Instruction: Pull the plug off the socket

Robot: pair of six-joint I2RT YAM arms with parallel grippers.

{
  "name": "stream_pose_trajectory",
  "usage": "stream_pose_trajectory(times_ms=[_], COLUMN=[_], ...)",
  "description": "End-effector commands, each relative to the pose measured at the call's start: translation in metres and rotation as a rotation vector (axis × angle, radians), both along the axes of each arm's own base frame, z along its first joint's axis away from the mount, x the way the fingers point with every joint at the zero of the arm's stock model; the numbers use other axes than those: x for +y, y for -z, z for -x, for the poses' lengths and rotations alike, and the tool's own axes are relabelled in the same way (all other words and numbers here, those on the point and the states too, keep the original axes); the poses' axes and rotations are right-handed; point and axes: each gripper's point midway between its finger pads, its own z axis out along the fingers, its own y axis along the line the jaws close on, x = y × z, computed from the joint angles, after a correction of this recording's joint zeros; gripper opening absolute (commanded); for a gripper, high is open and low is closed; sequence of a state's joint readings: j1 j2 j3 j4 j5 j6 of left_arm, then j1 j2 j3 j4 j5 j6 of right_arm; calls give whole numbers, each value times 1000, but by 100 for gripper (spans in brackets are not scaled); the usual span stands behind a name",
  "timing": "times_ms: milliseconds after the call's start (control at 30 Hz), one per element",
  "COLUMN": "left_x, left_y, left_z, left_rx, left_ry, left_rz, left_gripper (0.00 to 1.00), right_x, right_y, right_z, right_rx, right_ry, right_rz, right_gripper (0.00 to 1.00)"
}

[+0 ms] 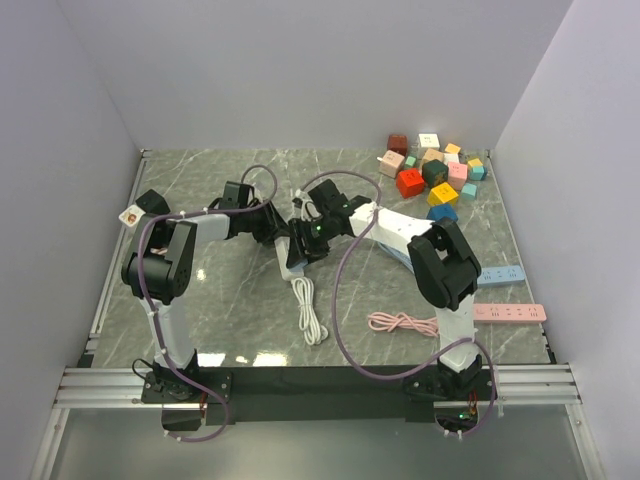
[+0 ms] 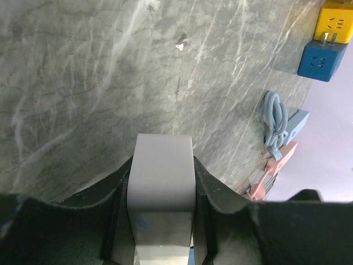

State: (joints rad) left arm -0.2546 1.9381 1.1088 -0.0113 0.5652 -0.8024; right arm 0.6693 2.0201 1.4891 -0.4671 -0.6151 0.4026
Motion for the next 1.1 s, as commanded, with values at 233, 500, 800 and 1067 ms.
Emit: stream_pose_trajectory(times_ms=[233,500,800,1067], left_x=[-13,4,13,10], left_y=[-40,-15,4,-8], left_z=[-4,15,20,15], left_rx=[-83,-46,-7,-23], left_ry=[29,18,11,4], left_rz=[86,45,14,39], left_gripper=[1,1,1,1], right_x=[15,-32,-106,-246], right_y=[-7,-63,-98,-90], right_z=[6,-27,-100,-200], right_rx=[5,29,-117,-170], right_ry=[-47,83,313,900], right_rz=[-15,-247,-85,17], right_gripper=[11,0,0,0])
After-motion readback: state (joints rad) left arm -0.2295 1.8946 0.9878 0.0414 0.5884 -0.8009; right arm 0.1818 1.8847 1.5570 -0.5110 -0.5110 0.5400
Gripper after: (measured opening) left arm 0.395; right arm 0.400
